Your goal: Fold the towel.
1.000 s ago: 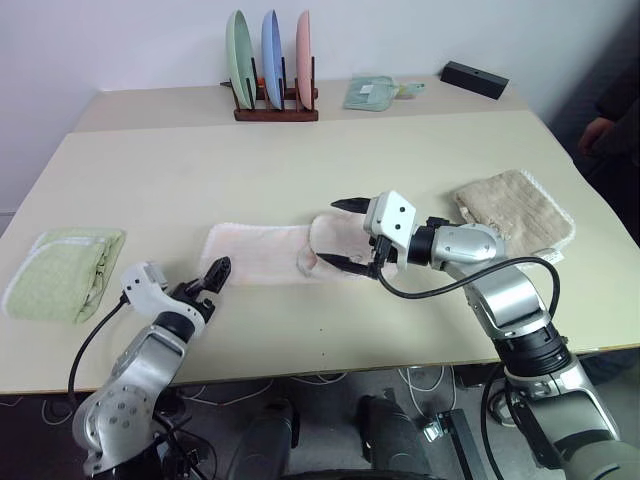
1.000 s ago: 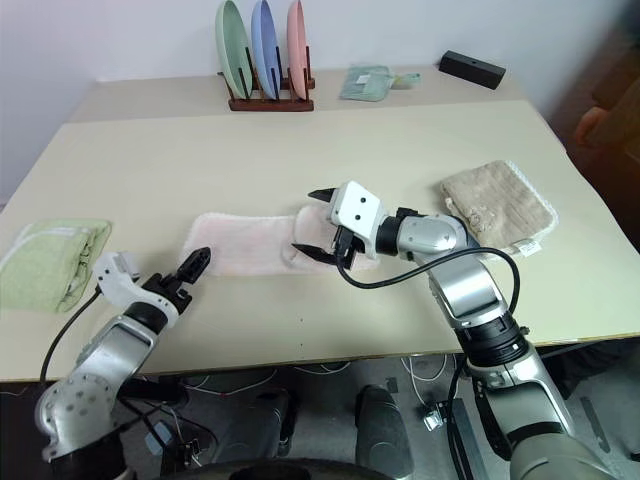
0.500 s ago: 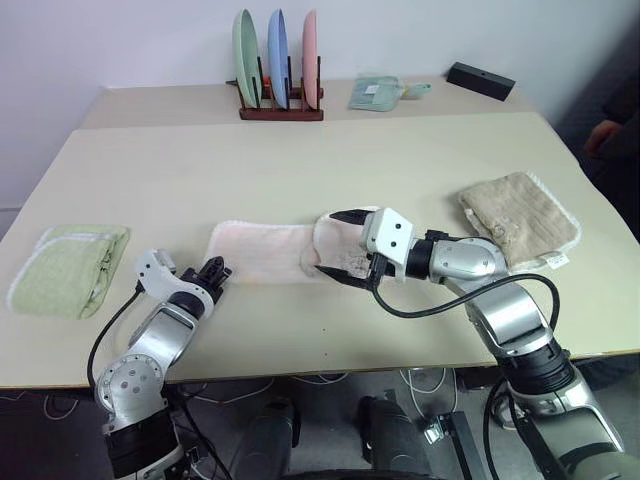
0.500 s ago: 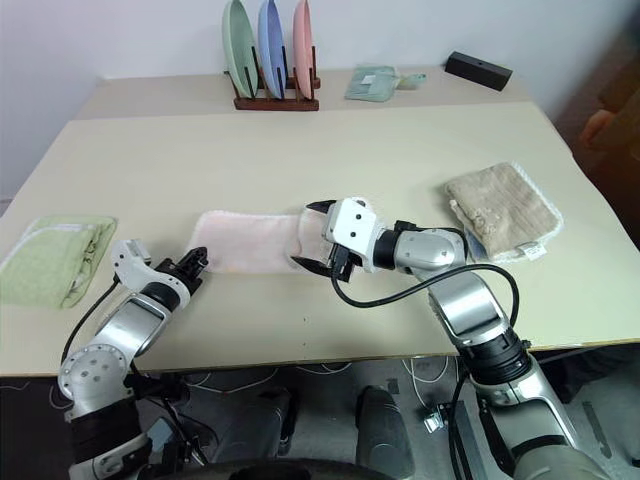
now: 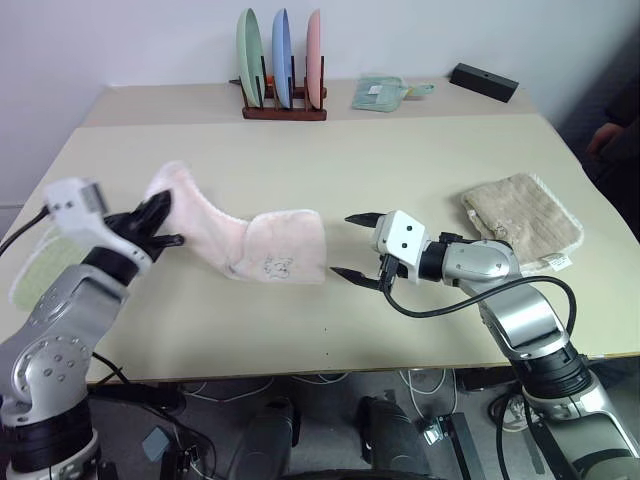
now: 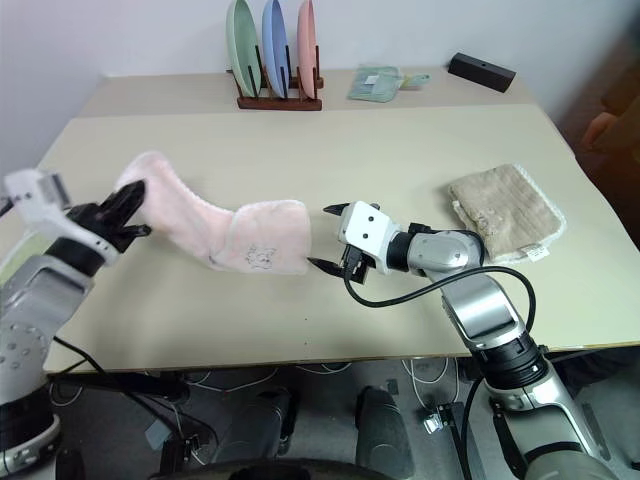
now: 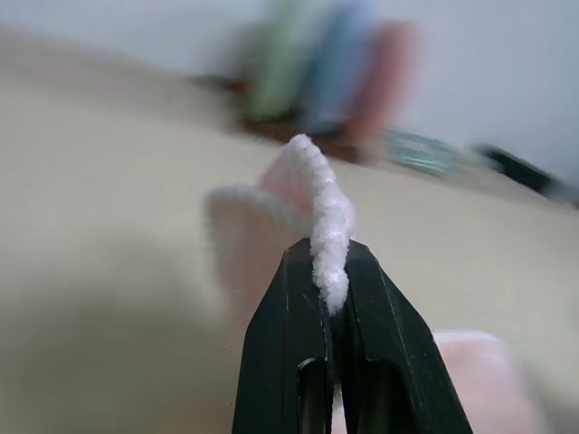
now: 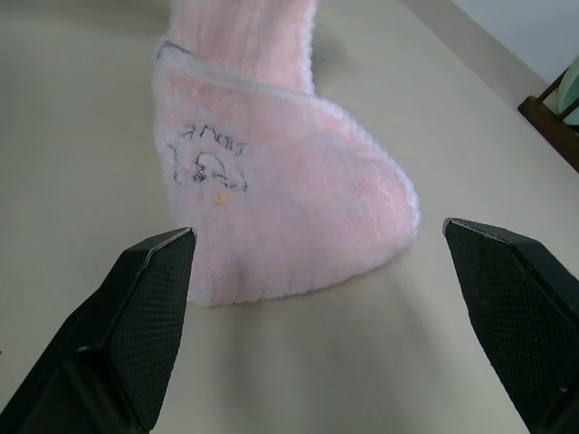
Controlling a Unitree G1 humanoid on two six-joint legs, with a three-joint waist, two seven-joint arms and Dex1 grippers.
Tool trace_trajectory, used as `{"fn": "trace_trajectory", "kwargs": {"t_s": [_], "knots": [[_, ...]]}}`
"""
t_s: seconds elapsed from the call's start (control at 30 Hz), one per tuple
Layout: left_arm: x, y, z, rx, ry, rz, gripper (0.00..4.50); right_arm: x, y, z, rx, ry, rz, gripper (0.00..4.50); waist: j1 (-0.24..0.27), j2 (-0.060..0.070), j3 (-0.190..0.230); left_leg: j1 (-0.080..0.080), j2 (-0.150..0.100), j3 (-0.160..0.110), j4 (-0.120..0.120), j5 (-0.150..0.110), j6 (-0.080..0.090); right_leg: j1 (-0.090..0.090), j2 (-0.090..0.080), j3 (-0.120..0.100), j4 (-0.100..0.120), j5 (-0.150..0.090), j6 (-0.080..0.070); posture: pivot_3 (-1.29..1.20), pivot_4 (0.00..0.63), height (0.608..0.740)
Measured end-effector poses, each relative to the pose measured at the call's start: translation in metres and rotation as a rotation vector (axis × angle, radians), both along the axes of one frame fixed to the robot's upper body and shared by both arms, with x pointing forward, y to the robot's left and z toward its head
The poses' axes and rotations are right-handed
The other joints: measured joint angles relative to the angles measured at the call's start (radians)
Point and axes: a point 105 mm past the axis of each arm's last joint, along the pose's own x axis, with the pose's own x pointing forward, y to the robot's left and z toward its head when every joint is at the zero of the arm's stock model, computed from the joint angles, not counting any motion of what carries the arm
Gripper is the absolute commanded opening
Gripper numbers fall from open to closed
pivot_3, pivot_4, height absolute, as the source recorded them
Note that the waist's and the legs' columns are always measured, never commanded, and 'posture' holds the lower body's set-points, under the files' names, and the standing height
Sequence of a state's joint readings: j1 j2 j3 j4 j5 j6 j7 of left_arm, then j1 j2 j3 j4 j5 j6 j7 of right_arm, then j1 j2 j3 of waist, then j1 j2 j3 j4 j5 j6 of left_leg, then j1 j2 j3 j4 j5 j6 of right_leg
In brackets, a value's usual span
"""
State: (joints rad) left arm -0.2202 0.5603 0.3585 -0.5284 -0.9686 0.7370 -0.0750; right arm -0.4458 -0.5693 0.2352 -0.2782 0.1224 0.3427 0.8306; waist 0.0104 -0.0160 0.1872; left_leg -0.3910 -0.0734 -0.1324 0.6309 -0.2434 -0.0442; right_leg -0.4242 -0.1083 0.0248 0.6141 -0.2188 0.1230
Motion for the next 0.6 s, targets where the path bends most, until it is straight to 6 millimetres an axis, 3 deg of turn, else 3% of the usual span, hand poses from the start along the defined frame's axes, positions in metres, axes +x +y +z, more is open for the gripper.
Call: {"fn": "trace_trajectory", "kwargs": {"t_s": [0.1, 0.17, 0.3, 0.43, 0.53, 0.6], "knots": [[-0.003, -0.058, -0.019, 0.2, 0.029, -0.213, 0.03, 0.001, -0.001, -0.004, -0.009, 0.002, -0.007, 4.5, -0.004, 0.0, 0.0, 0.0, 0.0, 0.0, -0.001, 0.0, 0.0, 0.0, 0.0, 0.0, 0.0, 0.0, 0.0, 0.0, 0.15, 0.738], [-0.005, -0.082, -0.043, 0.291, 0.083, -0.294, 0.03, 0.0, -0.001, -0.008, -0.015, 0.007, -0.016, 4.5, -0.013, 0.0, 0.0, 0.0, 0.001, 0.0, -0.002, 0.0, 0.0, -0.001, 0.001, 0.0, 0.0, 0.0, 0.0, 0.0, 0.15, 0.738], [-0.004, -0.096, -0.077, 0.426, 0.148, -0.325, 0.03, 0.001, -0.003, -0.011, -0.012, 0.012, -0.035, 4.5, -0.024, 0.0, 0.0, 0.0, 0.001, 0.0, -0.002, 0.0, 0.0, -0.002, 0.002, 0.0, 0.001, 0.0, 0.0, 0.0, 0.15, 0.738], [-0.002, -0.099, -0.096, 0.444, 0.195, -0.314, 0.03, 0.0, -0.004, -0.015, -0.007, 0.019, -0.051, 4.5, -0.021, 0.0, 0.0, 0.0, 0.001, -0.001, -0.001, 0.0, 0.0, -0.002, 0.002, 0.0, 0.001, 0.0, 0.001, 0.0, 0.15, 0.738], [-0.005, -0.101, -0.102, 0.432, 0.212, -0.339, 0.94, -0.001, -0.005, -0.018, -0.005, 0.027, -0.058, 4.5, -0.021, 0.0, 0.0, 0.0, 0.001, -0.001, -0.001, 0.0, 0.0, -0.002, 0.001, 0.0, 0.001, 0.0, 0.001, 0.0, 0.15, 0.738], [-0.012, -0.098, -0.106, 0.428, 0.234, -0.365, 1.92, -0.001, -0.005, -0.018, -0.007, 0.024, -0.062, 4.5, -0.024, 0.0, 0.0, 0.0, 0.001, -0.001, -0.002, 0.0, 0.0, -0.002, 0.001, 0.0, 0.001, 0.0, 0.001, 0.0, 0.15, 0.738]]}}
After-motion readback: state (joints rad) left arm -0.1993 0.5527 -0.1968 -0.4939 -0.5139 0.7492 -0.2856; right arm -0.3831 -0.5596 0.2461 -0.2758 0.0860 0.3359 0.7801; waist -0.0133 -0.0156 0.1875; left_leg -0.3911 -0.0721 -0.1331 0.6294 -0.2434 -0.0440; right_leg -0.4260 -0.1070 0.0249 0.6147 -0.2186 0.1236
